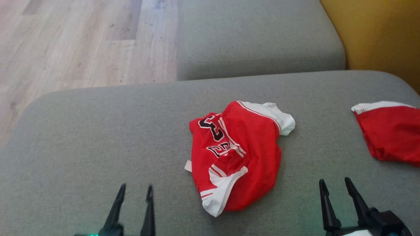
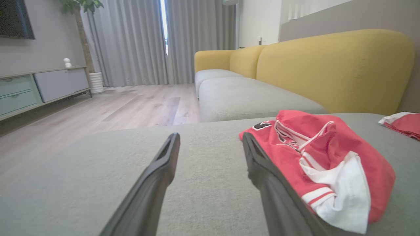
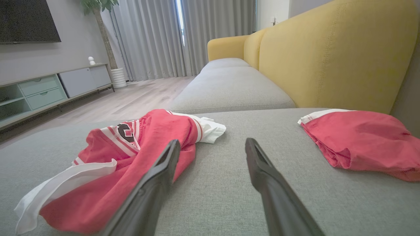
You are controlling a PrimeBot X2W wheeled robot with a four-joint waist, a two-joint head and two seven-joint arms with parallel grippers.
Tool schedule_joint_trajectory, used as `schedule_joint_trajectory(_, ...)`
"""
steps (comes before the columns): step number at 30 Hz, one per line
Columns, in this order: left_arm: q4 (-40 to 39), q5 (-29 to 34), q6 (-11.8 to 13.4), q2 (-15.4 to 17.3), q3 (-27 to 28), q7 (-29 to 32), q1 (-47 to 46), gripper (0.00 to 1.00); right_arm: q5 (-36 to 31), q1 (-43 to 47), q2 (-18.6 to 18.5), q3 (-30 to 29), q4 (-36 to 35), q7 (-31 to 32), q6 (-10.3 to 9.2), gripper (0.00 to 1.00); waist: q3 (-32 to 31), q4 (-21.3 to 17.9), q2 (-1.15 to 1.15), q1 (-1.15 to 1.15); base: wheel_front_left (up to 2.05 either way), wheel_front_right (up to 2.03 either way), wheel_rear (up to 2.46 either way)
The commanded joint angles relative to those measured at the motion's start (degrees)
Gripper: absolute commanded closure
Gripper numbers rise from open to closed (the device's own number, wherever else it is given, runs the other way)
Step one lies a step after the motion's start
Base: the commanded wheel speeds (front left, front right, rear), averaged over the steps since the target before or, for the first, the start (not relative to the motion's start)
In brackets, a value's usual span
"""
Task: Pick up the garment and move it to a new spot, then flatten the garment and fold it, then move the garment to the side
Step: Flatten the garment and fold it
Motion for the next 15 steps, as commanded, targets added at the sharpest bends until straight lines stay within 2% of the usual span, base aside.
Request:
schedule_joint_trajectory(1,-0.84,0.50,-0.61,-0.53,0.44,-0.30,-5.53,0.00,0.10,-1.97,-0.44,1.30,-1.54,-0.22,0.37,0.00,0.88,-0.76,0.00,0.00,0.00,0.00,0.00)
schedule_joint_trajectory(7,5.06,-0.40,-2.21,-0.55,-6.15,-0.30,-14.13,0.00,0.23,-2.80,-1.57,2.33,-1.55,-0.22,0.37,0.00,2.69,-2.70,0.00,0.00,0.00,0.00,0.00)
schedule_joint_trajectory(15,17.05,-6.17,-2.80,-0.56,-18.69,0.81,-26.36,0.00,0.24,-3.83,-2.62,3.96,-1.36,-0.22,0.37,0.00,5.37,-5.65,0.00,0.00,0.00,0.00,0.00)
